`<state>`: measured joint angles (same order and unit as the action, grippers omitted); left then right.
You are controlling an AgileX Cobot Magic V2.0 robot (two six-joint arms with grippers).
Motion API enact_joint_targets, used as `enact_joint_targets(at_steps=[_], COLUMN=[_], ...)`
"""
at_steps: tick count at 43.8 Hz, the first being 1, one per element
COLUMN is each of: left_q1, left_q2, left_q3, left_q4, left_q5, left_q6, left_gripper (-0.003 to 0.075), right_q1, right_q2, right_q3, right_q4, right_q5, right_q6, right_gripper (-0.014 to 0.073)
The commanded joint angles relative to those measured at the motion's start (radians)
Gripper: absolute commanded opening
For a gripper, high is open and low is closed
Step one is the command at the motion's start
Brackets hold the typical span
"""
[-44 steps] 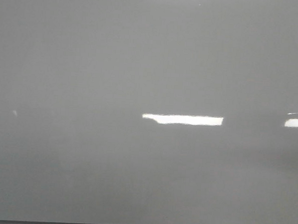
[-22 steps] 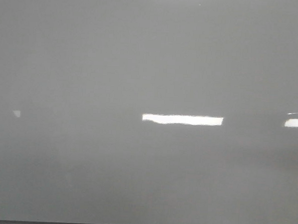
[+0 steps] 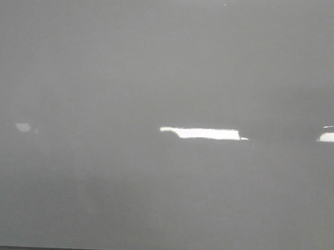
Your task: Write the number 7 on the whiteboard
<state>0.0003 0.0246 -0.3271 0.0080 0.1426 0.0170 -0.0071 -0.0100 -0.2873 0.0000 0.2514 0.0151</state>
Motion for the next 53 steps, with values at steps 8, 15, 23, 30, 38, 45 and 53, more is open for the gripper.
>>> enact_joint_targets(at_steps=[8,15,23,30,38,45,53], left_q1=[0.0,0.0,0.0,0.0,0.0,0.0,0.0], left_q2=[0.24,0.366,0.452,0.5,0.548,0.592,0.656], left_q3=[-0.321,-0.397,-0.395,-0.391,-0.391,-0.391,-0.391], left_q4=[-0.03,-0.032,-0.036,-0.05,-0.05,-0.039,-0.037], left_q5=[0.215,0.31,0.316,0.372,0.39,0.395,0.391], left_q6=[-0.004,-0.004,-0.004,-0.004,-0.004,-0.004,-0.004], left_gripper=[-0.002,-0.002,-0.002,-0.002,-0.002,0.0031,0.0363], right_q1=[-0.007,-0.007,-0.007,-0.007,-0.007,-0.007,-0.007], right_q2=[0.151,0.297,0.407,0.468,0.532,0.567,0.57], right_q3=[-0.274,-0.376,-0.39,-0.378,-0.373,-0.373,-0.373], right_q4=[-0.007,-0.007,-0.007,-0.007,-0.016,-0.044,-0.045], right_q5=[0.082,0.193,0.239,0.238,0.307,0.337,0.34], right_q6=[-0.002,-0.002,-0.002,-0.002,-0.003,-0.003,-0.003], right_gripper=[-0.0118,-0.0118,-0.0118,-0.0118,-0.0118,-0.0079,0.0237])
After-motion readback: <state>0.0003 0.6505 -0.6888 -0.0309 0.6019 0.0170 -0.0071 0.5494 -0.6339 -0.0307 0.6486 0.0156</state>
